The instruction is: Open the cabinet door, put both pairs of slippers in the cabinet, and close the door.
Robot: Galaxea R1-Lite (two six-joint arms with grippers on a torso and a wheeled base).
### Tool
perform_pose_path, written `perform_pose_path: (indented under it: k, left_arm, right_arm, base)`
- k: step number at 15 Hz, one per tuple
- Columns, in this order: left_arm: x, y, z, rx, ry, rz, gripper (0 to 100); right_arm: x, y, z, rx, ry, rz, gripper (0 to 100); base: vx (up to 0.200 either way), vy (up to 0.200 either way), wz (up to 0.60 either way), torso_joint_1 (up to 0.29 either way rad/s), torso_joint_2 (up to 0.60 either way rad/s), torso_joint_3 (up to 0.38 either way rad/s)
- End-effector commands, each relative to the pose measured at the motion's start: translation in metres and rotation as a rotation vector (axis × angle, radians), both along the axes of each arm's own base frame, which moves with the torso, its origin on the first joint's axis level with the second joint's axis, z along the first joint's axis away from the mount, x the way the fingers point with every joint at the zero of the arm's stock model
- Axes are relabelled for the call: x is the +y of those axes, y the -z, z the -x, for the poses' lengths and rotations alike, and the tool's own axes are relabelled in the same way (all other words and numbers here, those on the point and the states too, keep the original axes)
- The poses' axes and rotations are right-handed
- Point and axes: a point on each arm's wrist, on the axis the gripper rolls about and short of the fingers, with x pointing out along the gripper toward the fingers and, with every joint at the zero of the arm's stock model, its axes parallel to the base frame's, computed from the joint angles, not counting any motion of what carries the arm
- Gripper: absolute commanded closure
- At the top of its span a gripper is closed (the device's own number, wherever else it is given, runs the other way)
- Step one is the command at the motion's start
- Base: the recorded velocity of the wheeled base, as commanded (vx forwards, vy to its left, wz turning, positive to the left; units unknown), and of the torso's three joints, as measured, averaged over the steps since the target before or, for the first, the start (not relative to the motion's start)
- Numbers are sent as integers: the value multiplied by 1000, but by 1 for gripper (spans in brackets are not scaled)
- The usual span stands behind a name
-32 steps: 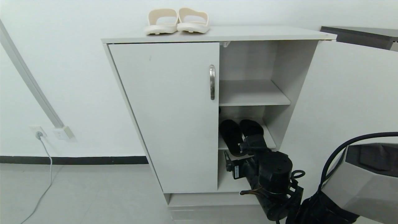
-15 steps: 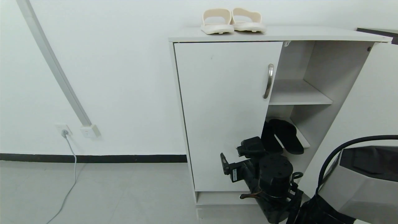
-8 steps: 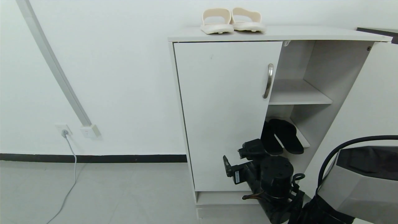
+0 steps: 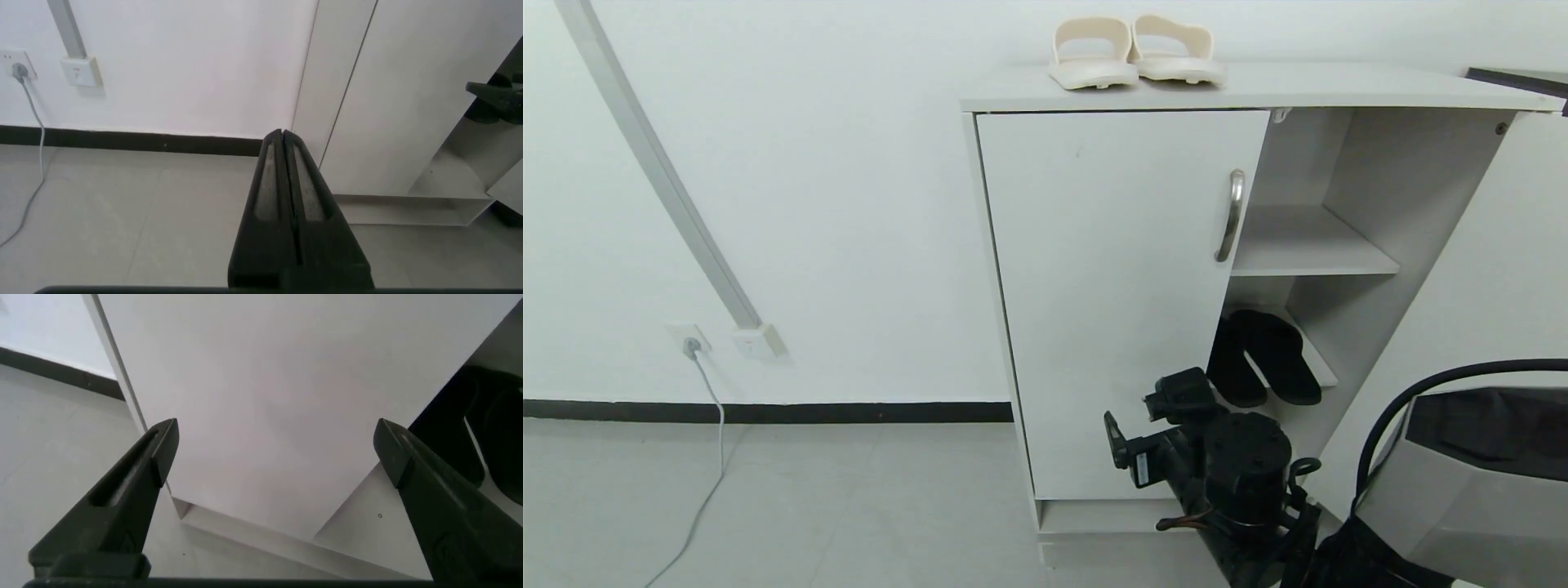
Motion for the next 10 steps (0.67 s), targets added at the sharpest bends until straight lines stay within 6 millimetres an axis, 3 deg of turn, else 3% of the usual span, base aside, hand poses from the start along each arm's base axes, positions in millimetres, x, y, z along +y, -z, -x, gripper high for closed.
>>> perform_pose_path:
  k: [1, 10]
  left_arm:
    - [0, -1, 0, -2, -1, 0, 100]
    - [0, 0, 0, 0, -1, 0, 100]
  right_arm:
    - [0, 1, 0, 0, 1, 1, 0]
    - [-2, 0, -2, -1, 8, -1, 0]
  base:
    - [0, 0, 0, 36, -266, -378]
    - [0, 0, 0, 96, -492, -349]
